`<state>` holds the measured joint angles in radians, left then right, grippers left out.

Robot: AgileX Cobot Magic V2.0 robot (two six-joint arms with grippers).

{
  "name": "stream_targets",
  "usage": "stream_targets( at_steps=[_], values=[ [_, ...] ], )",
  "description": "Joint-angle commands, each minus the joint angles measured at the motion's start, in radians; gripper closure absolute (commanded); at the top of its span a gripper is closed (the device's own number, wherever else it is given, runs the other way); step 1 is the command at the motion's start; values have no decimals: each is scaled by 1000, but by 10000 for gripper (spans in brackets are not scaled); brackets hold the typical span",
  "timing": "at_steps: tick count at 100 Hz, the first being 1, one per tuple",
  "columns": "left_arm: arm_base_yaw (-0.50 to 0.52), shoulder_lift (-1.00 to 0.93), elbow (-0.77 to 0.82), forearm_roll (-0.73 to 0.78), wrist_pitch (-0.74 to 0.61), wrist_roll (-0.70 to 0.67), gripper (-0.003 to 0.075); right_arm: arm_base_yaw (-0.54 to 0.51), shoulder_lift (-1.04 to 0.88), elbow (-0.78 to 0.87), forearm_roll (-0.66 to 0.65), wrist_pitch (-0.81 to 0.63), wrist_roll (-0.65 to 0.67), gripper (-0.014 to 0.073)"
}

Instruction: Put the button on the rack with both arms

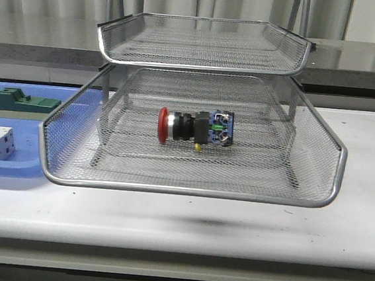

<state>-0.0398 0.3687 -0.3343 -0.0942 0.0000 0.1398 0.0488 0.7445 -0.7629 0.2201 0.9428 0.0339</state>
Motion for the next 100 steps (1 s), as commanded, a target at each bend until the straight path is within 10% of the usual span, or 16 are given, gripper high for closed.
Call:
stream_targets(
  at_steps=[1, 32, 100],
  values=[
    [1, 5, -29, -9, -76, -8, 741, 0, 65, -32, 77, -49, -8, 660],
    [1, 5, -29, -9, -76, -8, 741, 40, 293, -26, 243, -20, -186, 660],
    [1, 5, -29, -9, -76, -8, 741, 612, 539, -23, 103, -235, -186, 652]
  ],
)
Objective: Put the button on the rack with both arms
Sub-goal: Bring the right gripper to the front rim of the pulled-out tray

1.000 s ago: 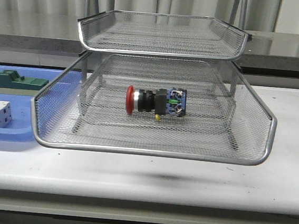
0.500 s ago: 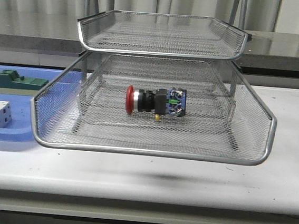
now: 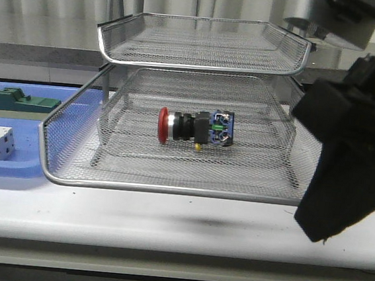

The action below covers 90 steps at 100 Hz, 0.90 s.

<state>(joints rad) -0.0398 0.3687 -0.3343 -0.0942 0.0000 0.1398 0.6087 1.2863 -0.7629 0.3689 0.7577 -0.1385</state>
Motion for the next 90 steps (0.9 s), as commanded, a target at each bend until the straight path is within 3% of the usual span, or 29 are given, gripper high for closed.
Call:
stream_targets(
  at_steps=[1, 52, 90],
  values=[
    [1, 5, -29, -9, -76, -8, 741, 57, -3, -23, -50, -52, -13, 652],
    [1, 5, -29, -9, -76, -8, 741, 291, 164, -23, -344, -367, -16, 652],
    [1, 5, -29, -9, -76, -8, 741, 304, 228, -29, -525, -450, -16, 652]
  ],
)
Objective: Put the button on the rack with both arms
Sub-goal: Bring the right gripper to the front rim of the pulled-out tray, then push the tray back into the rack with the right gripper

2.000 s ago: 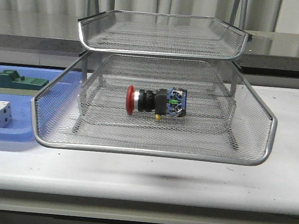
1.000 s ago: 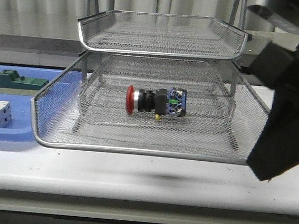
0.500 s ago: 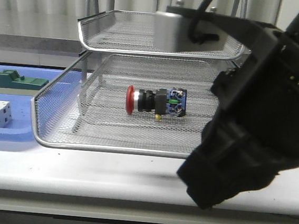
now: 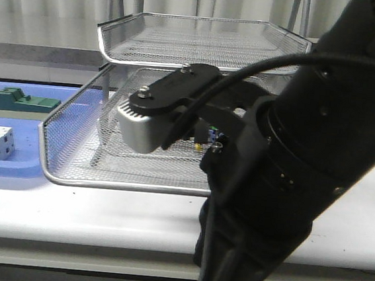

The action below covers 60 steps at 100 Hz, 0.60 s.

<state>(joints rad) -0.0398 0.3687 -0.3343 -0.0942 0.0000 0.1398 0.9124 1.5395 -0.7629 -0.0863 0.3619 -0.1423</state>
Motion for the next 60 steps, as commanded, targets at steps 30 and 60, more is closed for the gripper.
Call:
stream_targets(
  at_steps=[30, 60],
  values=[
    [1, 5, -29, -9, -76, -8, 741, -60, -25, -30, -138, -124, -8, 652],
    [1, 5, -29, -9, -76, -8, 741, -193, -15, -73, -138, -194, -8, 652]
  ],
)
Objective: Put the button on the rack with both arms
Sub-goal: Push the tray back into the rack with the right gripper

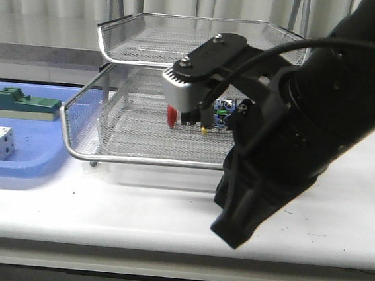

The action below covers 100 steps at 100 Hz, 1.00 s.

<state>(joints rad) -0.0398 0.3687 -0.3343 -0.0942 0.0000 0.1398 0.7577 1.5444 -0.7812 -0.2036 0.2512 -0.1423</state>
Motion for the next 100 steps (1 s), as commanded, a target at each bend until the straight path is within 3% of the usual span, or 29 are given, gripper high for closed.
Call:
stream_targets(
  at_steps=[1, 46, 100],
  values=[
    [1, 5, -29, -9, -76, -8, 741, -42, -17, -57, -21, -87, -8, 652],
    [1, 5, -29, -9, -76, -8, 741, -159, 153, -259, -21, -77, -8, 652],
    [1, 5, -29, -9, -76, -8, 741, -152, 9, -266, 36, 96, 10, 652]
  ],
)
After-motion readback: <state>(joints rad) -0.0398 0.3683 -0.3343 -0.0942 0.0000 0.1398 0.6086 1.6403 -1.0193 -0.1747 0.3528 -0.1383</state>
